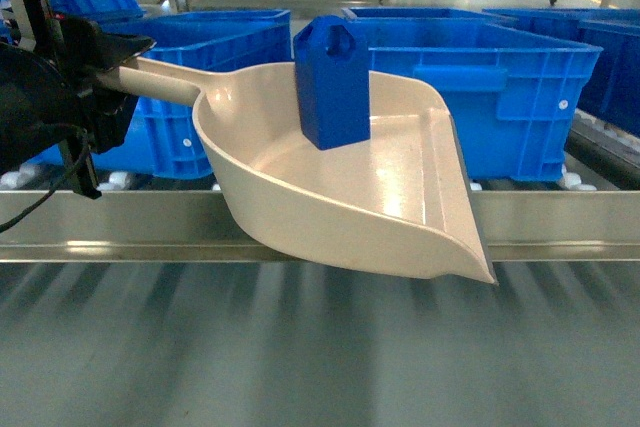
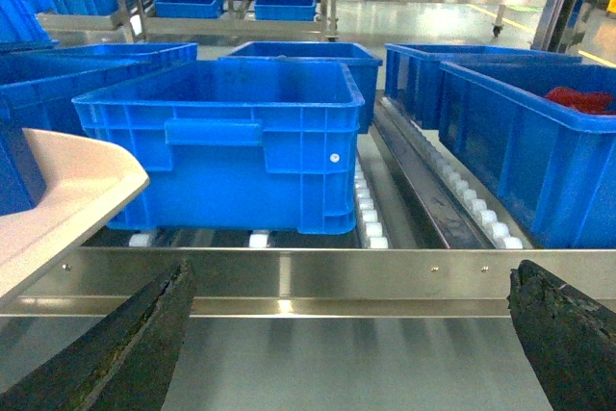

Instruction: Place part in tray to right shelf

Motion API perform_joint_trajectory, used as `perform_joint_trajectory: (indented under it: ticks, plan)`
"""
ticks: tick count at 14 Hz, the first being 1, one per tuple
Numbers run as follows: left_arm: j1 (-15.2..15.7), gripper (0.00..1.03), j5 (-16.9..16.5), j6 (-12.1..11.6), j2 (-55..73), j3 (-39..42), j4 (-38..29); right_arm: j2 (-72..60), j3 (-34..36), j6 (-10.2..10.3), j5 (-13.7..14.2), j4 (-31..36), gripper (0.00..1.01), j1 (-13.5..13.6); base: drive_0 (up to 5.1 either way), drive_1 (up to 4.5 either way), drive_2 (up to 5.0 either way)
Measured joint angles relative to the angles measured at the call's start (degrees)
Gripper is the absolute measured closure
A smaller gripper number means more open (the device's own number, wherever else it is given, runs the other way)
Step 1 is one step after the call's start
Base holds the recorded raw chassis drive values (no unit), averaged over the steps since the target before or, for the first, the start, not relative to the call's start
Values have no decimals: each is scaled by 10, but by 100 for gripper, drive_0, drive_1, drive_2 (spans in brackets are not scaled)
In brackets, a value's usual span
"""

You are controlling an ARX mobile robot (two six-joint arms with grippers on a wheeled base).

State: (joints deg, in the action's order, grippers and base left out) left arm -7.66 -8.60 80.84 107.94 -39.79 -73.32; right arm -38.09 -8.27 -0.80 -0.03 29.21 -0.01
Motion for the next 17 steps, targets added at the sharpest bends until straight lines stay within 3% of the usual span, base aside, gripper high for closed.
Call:
perform_joint_trajectory:
  ticks: [17]
  plan:
    - [0, 90, 0, 0, 0, 0, 0, 0, 0, 0, 0, 0, 3, 0, 0, 0, 0]
